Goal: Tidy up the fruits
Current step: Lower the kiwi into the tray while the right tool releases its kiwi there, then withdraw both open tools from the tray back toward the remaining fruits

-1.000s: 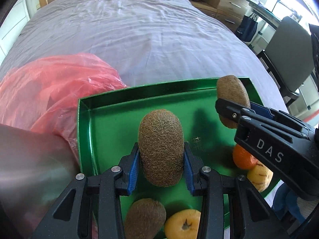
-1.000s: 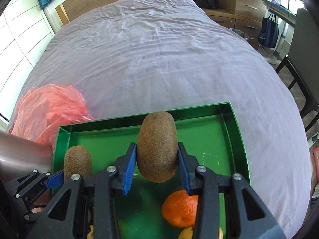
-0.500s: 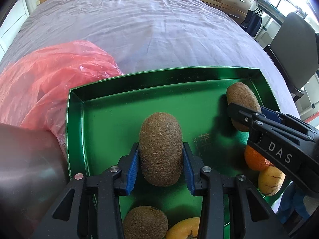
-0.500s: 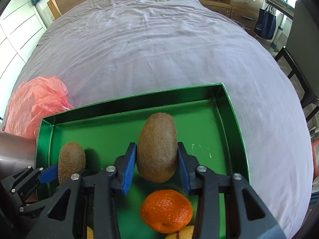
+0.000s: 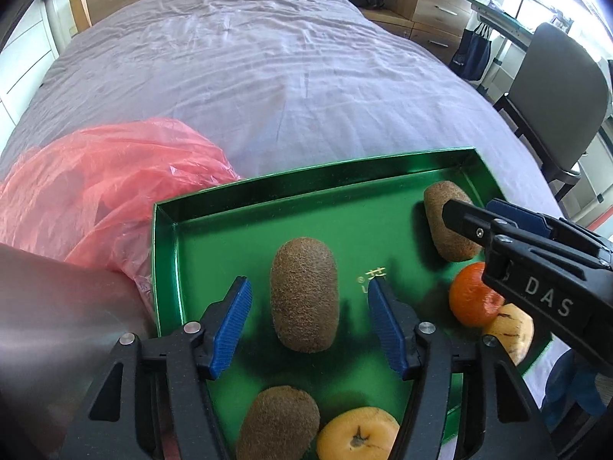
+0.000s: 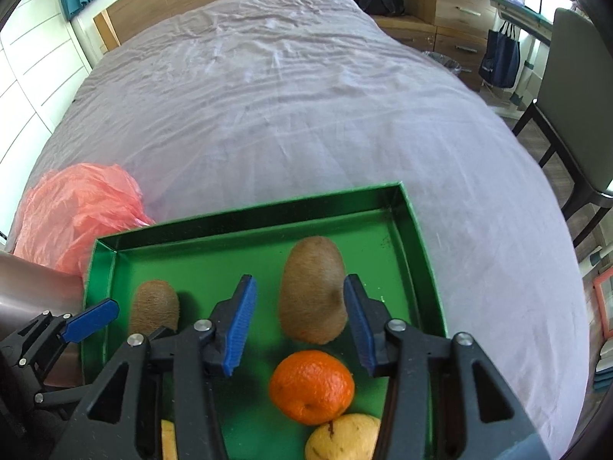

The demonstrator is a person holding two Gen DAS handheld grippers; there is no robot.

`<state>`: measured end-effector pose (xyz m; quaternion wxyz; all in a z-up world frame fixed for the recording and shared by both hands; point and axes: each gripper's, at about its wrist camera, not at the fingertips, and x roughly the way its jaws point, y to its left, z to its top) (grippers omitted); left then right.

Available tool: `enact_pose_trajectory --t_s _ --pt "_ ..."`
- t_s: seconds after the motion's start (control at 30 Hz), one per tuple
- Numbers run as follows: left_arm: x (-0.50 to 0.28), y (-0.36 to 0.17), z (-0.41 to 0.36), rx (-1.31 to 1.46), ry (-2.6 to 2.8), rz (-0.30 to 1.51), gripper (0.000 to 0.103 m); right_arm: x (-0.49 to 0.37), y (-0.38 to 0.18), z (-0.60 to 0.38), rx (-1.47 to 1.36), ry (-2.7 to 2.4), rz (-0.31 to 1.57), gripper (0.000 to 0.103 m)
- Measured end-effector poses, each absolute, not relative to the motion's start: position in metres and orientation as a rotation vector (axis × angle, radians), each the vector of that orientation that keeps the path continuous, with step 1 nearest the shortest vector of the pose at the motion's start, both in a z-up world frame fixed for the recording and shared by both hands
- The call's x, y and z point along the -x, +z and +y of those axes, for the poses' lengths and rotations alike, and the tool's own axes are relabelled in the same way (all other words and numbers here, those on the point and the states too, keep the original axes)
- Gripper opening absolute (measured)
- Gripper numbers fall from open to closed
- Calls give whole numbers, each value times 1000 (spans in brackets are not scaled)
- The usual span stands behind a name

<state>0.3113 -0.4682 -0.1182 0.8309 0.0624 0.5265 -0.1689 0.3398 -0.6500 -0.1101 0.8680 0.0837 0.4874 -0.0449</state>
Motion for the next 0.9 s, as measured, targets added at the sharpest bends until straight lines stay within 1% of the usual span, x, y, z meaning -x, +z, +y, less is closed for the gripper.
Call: enact_pose_trajectory --t_s 0.03,0.07,0.17,0.2,0.23,0.27,0.3,0.37,0.4,0.47,0.57,0.9 --pt "-308 -114 -469 -129 -371 1113 58 -335 -103 -650 -175 -98 1000 52" --pt "-305 -110 -470 -130 -387 1106 59 -332 -97 -650 -175 -101 985 57" --pt "-294 -101 -476 -142 -426 1089 61 -319 -79 -651 -180 -123 941 62" --pt "-289 -96 -477 -150 -441 1079 62 -313 -73 -652 -180 -134 925 66" --pt "-285 -93 -478 -157 -451 1069 63 -309 -69 -652 -178 -145 916 79" --pt "-280 -89 -478 -166 -462 1059 65 -302 -64 -653 -177 -164 901 90" --pt "-276 -86 -479 -173 -474 1050 66 -296 -60 -654 -179 -178 890 92" --pt "-265 -80 -480 -181 -501 1040 67 -281 -53 -656 -187 -200 877 93" --pt "-259 -76 -480 -189 -517 1034 71 -276 -51 -656 -184 -210 875 93" --pt "-247 -71 -480 -203 -543 1024 75 -263 -47 -656 -167 -235 876 100" --pt "-228 -63 -480 -222 -591 1010 75 -242 -44 -655 -163 -255 881 103" --pt "-163 -46 -461 -338 -711 969 76 -187 -36 -639 -185 -282 885 103"
